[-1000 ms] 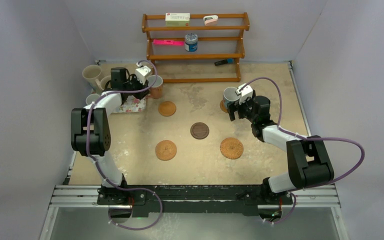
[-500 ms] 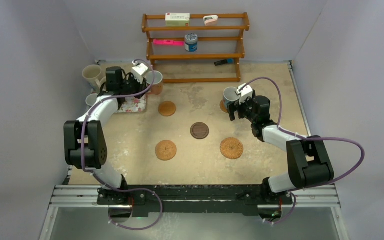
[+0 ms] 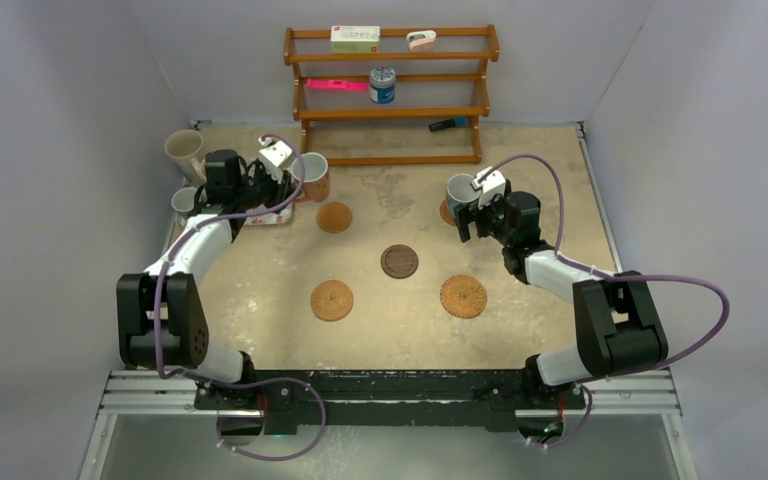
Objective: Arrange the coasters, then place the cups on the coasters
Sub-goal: Place the cup on the coaster.
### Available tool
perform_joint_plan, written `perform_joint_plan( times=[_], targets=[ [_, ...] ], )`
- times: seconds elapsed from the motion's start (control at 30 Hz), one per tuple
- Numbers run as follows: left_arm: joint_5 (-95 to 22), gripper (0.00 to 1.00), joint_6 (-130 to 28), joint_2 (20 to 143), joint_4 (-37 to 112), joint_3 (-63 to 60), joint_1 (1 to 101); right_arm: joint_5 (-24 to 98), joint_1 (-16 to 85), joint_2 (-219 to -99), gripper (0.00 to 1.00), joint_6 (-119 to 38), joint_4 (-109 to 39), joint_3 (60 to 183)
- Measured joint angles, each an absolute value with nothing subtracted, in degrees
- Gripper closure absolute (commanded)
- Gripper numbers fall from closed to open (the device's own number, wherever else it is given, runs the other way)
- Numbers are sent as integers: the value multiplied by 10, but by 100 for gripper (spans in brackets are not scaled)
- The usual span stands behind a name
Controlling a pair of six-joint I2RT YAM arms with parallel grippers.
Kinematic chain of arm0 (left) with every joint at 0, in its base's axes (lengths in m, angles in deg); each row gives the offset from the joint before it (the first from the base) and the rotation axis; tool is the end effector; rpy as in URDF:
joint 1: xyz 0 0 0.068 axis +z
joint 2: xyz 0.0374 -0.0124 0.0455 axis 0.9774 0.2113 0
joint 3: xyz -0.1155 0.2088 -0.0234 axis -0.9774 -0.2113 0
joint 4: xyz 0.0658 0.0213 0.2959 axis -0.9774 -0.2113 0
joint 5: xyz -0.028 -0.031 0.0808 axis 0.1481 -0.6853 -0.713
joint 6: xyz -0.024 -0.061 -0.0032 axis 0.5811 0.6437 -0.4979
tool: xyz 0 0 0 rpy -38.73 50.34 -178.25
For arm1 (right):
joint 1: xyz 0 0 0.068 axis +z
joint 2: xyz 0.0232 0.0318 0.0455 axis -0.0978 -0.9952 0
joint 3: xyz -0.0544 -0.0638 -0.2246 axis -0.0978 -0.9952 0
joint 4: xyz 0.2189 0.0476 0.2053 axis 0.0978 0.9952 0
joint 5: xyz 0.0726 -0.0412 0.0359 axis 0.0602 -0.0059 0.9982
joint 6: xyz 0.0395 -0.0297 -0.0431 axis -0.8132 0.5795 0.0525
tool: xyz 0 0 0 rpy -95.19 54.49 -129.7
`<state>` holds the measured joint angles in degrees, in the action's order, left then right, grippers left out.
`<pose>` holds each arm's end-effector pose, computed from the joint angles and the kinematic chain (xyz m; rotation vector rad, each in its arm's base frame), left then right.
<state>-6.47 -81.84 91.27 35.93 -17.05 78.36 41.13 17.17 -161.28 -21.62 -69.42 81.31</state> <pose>0.3863 -0.0282 0.2024 0.7202 1.8382 -0.4552 0.3442 0.0807 0.1372 -0.5070 1.7417 0.1731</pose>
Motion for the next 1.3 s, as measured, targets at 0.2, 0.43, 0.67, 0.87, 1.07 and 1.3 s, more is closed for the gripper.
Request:
perform_joint_plan(
  times=[0.2, 0.43, 0.67, 0.87, 1.07, 1.3],
  targets=[
    [-65, 100, -804, 884, 373, -218, 779, 411, 172, -1616, 6, -216, -694, 814],
    [-77, 100, -800, 884, 382, -231, 743, 411, 172, -1623, 6, -216, -694, 814],
    [-104, 100, -786, 884, 418, -244, 717, 411, 172, -1623, 6, -216, -694, 814],
    [-127, 100, -772, 888, 439, -261, 717, 411, 172, -1623, 6, -216, -694, 814],
    [-137, 100, -762, 892, 450, -270, 717, 411, 172, -1623, 6, -216, -694, 814],
    [-139, 100, -766, 892, 464, -276, 716, 411, 172, -1623, 6, -216, -694, 814]
  ],
)
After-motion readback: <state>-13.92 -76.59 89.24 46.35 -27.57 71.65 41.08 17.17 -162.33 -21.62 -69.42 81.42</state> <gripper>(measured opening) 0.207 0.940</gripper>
